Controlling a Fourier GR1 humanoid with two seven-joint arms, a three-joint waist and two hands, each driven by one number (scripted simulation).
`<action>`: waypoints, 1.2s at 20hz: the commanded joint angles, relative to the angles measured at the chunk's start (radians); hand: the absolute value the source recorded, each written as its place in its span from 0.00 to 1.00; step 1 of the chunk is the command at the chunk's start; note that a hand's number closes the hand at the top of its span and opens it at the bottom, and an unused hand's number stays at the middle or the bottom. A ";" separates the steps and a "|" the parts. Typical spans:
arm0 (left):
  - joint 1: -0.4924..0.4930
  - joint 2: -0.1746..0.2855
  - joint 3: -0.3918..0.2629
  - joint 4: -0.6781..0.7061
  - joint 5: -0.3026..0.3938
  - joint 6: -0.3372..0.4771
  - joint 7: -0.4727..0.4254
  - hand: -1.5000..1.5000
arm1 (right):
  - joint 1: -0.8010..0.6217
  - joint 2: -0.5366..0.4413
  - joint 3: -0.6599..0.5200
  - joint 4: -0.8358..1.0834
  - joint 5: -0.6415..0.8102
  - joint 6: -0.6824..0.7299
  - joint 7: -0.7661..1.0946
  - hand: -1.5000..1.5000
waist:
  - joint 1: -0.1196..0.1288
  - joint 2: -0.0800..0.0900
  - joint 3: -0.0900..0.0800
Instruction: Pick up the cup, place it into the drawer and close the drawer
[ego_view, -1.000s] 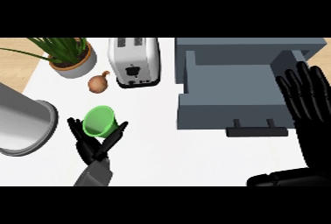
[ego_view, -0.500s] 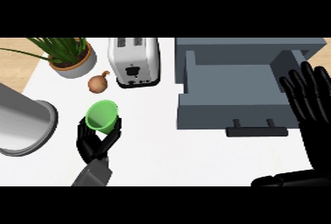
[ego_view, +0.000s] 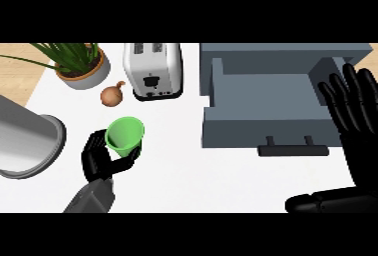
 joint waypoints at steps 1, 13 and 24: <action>0.026 0.065 -0.100 -0.025 -0.080 -0.207 0.007 1.00 | 0.054 -0.016 -0.018 -0.053 -0.043 0.031 -0.002 0.00 | -0.008 -0.004 0.001; 0.104 0.165 -0.156 -0.438 -0.134 -0.250 0.163 1.00 | 0.017 0.004 0.007 -0.004 0.027 -0.005 -0.004 0.00 | 0.018 -0.005 0.002; -0.040 0.116 -0.166 -0.814 -0.127 -0.046 0.578 1.00 | 0.083 0.014 0.005 0.003 0.027 0.021 -0.065 0.00 | 0.007 -0.003 0.002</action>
